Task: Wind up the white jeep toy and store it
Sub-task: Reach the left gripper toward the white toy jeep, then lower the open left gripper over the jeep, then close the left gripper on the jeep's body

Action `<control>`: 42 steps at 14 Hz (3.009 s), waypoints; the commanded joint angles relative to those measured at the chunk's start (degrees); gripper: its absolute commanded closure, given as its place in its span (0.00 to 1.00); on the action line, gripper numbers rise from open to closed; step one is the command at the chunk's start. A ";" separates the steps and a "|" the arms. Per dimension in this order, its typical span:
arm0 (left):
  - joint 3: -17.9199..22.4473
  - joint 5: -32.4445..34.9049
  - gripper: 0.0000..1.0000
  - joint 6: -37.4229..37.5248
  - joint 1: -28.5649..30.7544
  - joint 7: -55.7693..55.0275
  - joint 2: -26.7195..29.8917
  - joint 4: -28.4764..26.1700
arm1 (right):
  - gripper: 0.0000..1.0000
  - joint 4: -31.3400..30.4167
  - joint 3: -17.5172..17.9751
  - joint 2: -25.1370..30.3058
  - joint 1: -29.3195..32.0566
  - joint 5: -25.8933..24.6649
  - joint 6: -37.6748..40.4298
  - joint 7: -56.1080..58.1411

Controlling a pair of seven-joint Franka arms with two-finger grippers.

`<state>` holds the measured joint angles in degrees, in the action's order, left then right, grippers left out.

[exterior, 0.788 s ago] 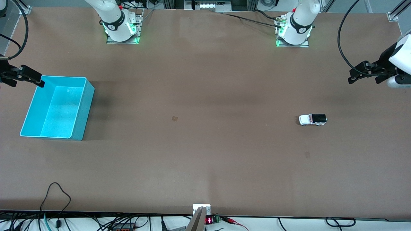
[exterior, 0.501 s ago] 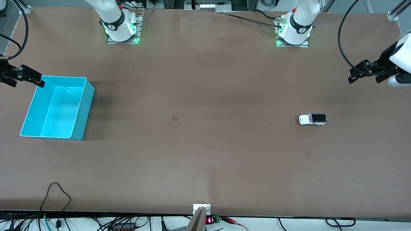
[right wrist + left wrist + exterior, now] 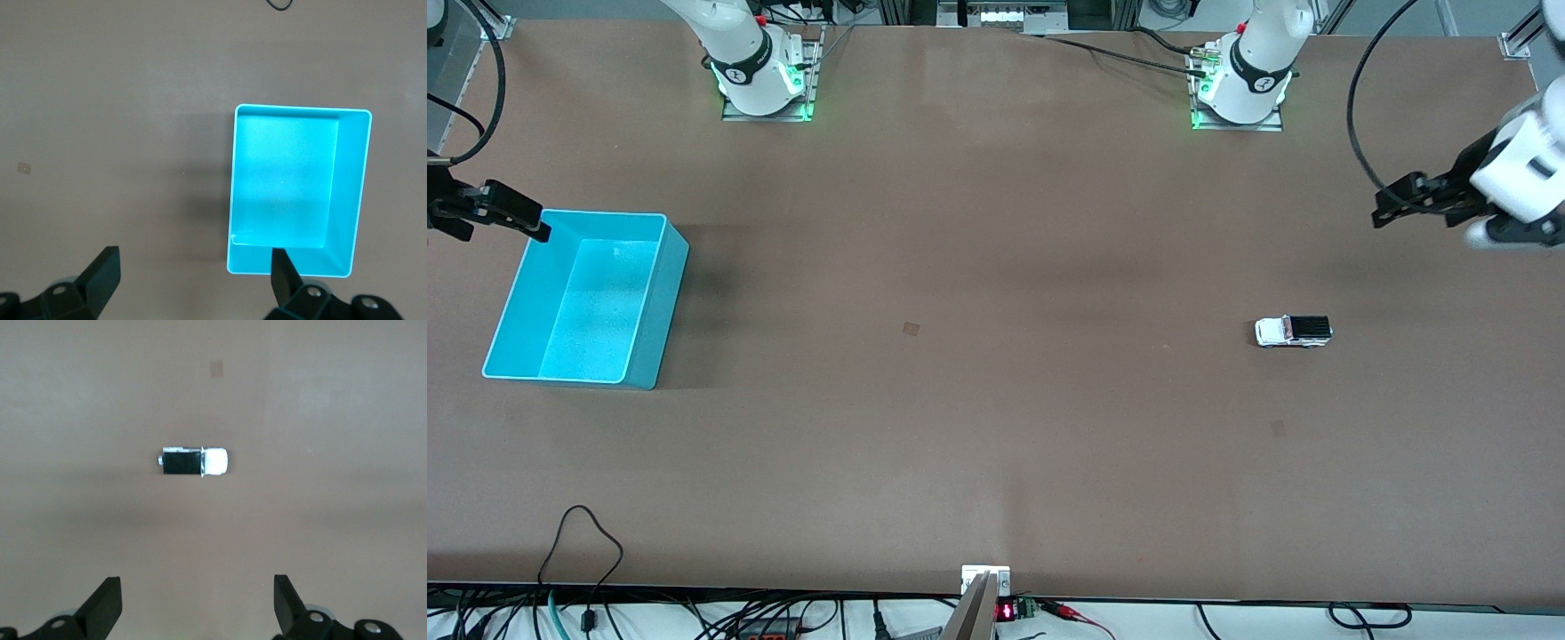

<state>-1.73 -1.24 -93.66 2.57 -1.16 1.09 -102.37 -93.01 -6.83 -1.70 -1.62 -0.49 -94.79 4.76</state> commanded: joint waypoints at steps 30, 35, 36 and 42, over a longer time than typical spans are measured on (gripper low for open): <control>-2.41 6.33 0.00 -41.32 5.08 91.05 -22.45 -16.80 | 0.00 0.63 0.24 0.30 0.21 0.14 0.92 -0.45; -2.41 6.33 0.00 -46.00 6.49 94.59 -22.62 -20.68 | 0.00 0.63 0.24 0.30 0.21 0.23 0.92 -0.45; -2.41 6.33 0.00 -46.09 6.49 94.59 -22.97 -20.68 | 0.00 0.63 0.24 0.30 0.21 0.14 0.92 -0.45; -2.32 6.42 0.00 -50.75 7.80 94.68 -25.34 -21.47 | 0.00 0.63 0.24 0.30 0.21 0.23 0.92 -0.45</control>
<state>-3.44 4.50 -142.96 9.40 92.41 -23.35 -123.53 -93.00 -6.83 -1.69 -1.62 -0.49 -94.76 4.76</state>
